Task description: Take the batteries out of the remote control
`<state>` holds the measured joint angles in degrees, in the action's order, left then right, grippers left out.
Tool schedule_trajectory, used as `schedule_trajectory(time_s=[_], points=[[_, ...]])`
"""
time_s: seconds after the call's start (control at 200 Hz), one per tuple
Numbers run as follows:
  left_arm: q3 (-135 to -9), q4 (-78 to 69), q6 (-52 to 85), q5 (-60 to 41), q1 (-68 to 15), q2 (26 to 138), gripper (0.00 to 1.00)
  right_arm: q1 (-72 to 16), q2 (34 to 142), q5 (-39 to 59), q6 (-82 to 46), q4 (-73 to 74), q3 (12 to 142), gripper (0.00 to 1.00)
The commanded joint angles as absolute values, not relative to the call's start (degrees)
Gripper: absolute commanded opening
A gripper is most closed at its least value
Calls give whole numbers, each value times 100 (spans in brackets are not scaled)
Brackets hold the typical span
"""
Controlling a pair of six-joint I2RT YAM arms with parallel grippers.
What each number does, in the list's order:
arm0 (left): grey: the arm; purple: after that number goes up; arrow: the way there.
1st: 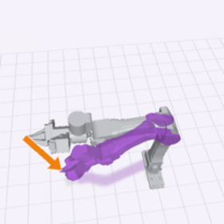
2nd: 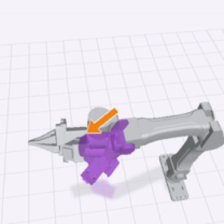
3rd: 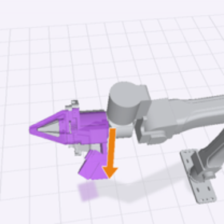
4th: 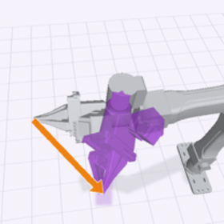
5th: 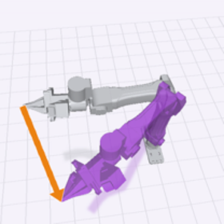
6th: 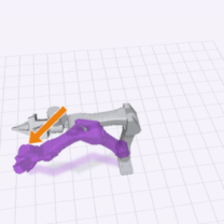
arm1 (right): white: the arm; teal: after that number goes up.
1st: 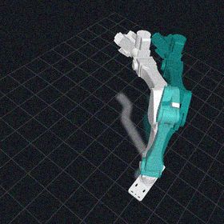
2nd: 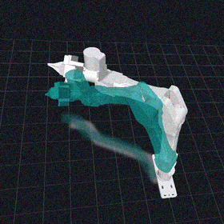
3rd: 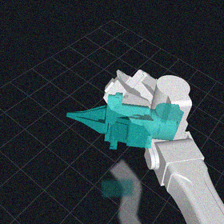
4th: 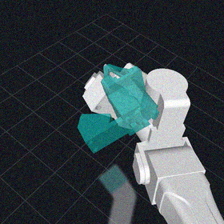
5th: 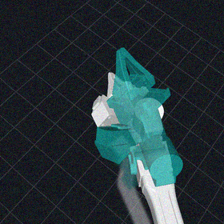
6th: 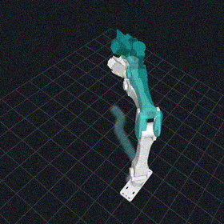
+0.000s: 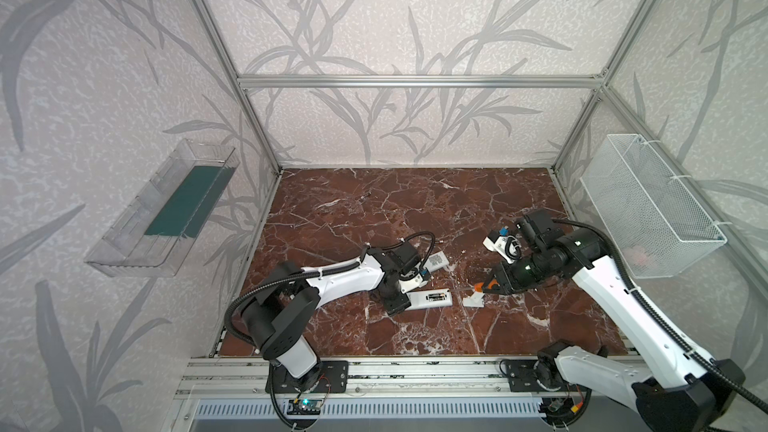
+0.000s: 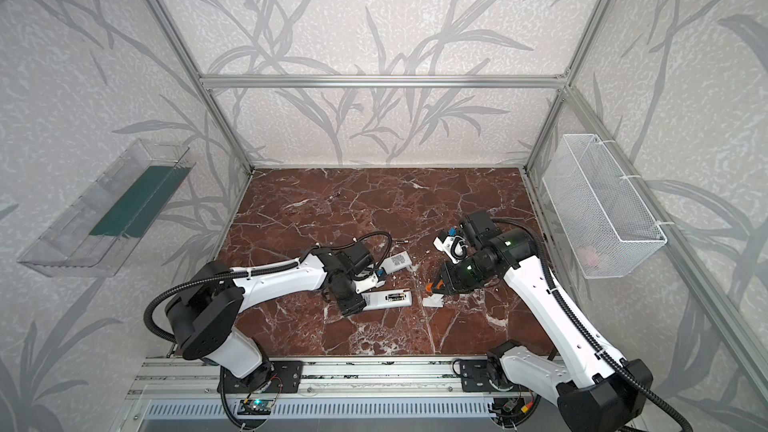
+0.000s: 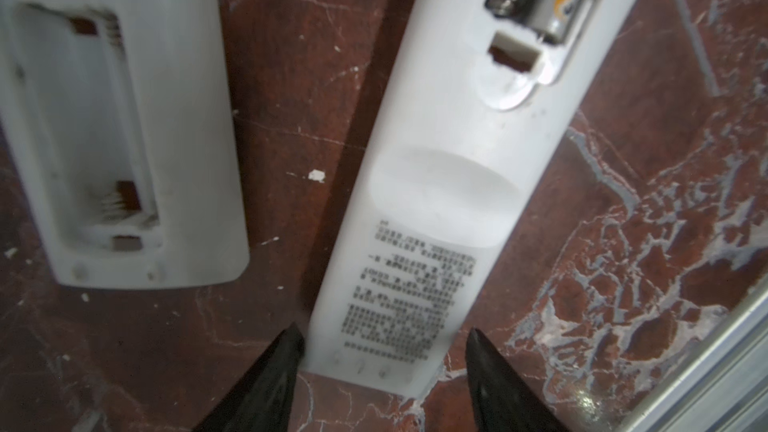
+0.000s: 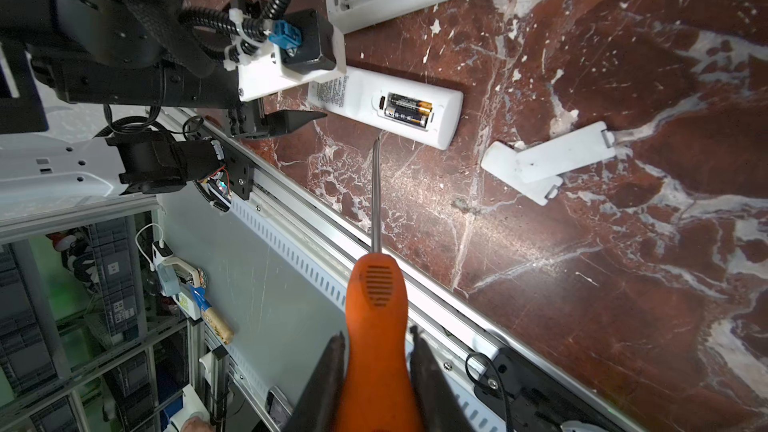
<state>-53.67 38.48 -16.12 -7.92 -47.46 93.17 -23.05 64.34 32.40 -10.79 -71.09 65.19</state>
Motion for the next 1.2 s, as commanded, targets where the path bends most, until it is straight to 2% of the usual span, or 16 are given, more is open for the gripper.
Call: schedule_trajectory(time_s=[0.0, 0.06, 0.185, 0.565, 0.89, 1.195], points=[[-5467, 3947, -1840, -524, -4781, 9207, 66, -2328, 6531, 3310, -930, -7256, 6727, 0], [-5445, 3877, -1893, -434, -4781, 9133, 69, -2329, 6638, 3380, -940, -7174, 6760, 0], [-5493, 3928, -2032, -397, -4779, 9269, 70, -2334, 6826, 3534, -1001, -6984, 6785, 0], [-5608, 4225, -2224, -565, -4843, 9746, 65, -2326, 7056, 3200, -717, -7469, 6816, 0], [-5781, 4427, -2197, -718, -4922, 9907, 48, -2333, 7421, 3046, -732, -7456, 6761, 0], [-5985, 4700, -2214, -699, -5027, 10215, 36, -2335, 7459, 3082, -883, -6725, 6551, 0]])
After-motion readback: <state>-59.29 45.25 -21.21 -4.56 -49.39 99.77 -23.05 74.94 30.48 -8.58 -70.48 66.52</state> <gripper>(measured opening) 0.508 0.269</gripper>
